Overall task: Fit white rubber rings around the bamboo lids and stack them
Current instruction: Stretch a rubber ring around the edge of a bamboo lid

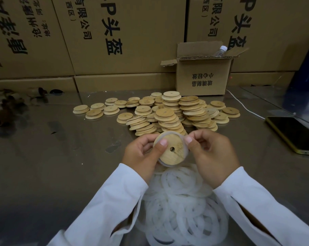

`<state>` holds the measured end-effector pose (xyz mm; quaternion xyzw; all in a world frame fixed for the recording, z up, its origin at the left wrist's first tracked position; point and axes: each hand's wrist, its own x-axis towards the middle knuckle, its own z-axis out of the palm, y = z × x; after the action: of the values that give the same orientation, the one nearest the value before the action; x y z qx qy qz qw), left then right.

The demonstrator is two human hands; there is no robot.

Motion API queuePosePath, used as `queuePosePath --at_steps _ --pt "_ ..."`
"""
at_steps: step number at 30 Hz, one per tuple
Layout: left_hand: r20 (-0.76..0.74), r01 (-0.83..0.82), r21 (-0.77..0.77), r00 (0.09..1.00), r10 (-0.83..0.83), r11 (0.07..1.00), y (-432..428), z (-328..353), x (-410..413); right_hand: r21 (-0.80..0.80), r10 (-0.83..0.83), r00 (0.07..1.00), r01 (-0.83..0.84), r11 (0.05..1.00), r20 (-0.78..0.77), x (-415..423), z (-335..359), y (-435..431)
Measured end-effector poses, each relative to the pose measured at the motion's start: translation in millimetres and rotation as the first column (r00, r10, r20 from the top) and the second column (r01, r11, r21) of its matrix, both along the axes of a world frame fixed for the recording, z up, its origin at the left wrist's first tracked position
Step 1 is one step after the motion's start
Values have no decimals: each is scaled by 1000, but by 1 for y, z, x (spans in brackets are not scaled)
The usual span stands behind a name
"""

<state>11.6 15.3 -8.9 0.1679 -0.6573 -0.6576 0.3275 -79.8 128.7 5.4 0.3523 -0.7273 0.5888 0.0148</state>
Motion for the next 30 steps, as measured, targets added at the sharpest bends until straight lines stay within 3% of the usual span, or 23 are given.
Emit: queuePosePath --at_steps 11,22,30 --pt "6 6 -67 1000 -5 998 0 -2 0 89 -55 998 52 995 36 -5 0 1" --pt "-45 -37 53 998 40 998 -4 -4 -2 -83 52 994 -44 996 99 3 0 -1" --pt "-77 -47 129 995 57 991 -5 -1 -1 -85 32 998 -27 996 58 5 -3 -1"
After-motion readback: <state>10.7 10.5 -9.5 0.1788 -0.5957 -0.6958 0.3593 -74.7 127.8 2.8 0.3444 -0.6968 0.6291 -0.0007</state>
